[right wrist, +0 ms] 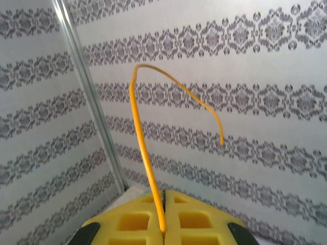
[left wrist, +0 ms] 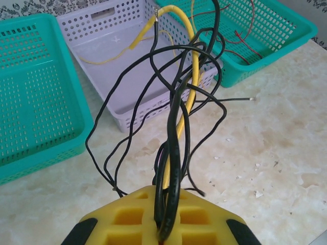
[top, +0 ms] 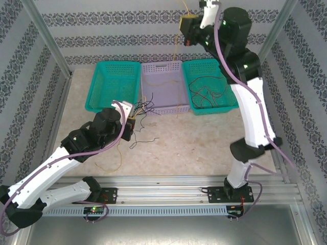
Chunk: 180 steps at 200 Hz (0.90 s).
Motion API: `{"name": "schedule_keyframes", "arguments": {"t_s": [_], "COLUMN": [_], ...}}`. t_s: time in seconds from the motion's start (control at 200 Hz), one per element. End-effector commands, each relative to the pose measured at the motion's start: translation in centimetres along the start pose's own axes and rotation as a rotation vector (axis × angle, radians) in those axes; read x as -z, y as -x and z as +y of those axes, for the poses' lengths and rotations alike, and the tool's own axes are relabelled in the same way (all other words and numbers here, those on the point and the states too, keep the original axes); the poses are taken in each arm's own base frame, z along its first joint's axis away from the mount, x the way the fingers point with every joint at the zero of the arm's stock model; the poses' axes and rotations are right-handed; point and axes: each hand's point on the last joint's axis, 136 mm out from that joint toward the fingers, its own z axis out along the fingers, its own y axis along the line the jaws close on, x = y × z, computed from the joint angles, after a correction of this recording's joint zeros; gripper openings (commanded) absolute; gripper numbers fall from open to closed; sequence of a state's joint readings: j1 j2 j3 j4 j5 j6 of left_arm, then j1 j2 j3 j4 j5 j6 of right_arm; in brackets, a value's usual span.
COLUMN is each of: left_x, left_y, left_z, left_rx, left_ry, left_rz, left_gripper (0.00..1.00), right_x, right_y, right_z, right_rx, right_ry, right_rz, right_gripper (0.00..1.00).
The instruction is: Untangle the cables
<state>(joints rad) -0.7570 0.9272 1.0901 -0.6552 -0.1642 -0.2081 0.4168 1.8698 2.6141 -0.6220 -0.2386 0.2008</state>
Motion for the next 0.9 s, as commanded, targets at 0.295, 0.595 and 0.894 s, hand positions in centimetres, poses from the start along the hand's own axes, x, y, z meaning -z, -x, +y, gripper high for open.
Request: {"name": "schedule_keyframes", "arguments": {"t_s": [0.295, 0.595, 0.894], "left_x": [0.5, 0.3, -0.2], "left_y": [1.0, 0.7, 0.4], "left_z": [-0.1, -0.6, -1.1], "left_rx": [-0.003, 0.0, 0.004], "left_ry": [-0.027, -0.051, -0.072], "left_rz": [-0.071, -0.058, -0.033], "left_gripper": [0.0, 0.0, 0.0], "right_x": [-9.0, -11.9, -12.2], "right_y": [-12.8, -25.2, -33.5], "right_z": [-4.9, -9.0, -12.1], "right_rx": [-0.172, -0.198, -0.205], "right_ry": [0.012, -0.117, -0.224], "right_rz": [0.288, 0.496, 0.663], "right_gripper": [0.0, 0.0, 0.09]}}
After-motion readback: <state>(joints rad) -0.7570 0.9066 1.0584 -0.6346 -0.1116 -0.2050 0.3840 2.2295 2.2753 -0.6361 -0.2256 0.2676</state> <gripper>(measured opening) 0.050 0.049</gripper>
